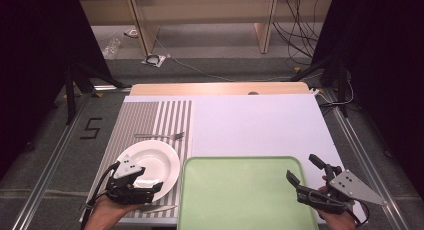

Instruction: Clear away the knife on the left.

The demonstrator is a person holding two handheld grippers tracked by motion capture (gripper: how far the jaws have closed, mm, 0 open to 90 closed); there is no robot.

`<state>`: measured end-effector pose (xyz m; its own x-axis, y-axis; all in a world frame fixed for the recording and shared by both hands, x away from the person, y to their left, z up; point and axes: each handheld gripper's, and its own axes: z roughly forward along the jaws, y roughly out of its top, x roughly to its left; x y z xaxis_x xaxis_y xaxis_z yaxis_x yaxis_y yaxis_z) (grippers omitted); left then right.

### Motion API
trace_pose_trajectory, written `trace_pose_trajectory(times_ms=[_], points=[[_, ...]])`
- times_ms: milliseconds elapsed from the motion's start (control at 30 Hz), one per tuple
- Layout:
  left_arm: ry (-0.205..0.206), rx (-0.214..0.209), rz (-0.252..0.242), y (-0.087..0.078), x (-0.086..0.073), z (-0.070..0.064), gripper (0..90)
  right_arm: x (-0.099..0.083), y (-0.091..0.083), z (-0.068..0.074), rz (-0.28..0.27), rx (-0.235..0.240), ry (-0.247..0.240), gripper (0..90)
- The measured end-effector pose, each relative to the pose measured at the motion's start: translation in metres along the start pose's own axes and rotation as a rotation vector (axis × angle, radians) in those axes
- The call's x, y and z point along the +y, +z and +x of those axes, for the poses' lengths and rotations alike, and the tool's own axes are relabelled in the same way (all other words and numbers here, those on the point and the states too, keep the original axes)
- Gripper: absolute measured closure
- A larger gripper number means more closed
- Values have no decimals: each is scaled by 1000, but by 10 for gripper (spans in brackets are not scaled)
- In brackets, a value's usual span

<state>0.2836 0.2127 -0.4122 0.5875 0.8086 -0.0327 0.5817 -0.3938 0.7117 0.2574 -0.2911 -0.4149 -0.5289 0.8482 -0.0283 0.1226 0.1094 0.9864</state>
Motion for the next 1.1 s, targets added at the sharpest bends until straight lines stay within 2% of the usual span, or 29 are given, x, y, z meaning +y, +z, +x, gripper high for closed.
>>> trace_pose_trajectory(times_ms=[300,600,800,1100], points=[[8,-14,82,-10,-13,10,240,0,-1,0,1,6,6,163],[54,13,170,-19,-16,19,240,-1,2,3,8,20,1,162],[58,20,217,-23,-21,23,242,-1,1,2,6,22,6,162],[48,22,259,-27,-31,32,241,-1,2,2,2,25,4,162]])
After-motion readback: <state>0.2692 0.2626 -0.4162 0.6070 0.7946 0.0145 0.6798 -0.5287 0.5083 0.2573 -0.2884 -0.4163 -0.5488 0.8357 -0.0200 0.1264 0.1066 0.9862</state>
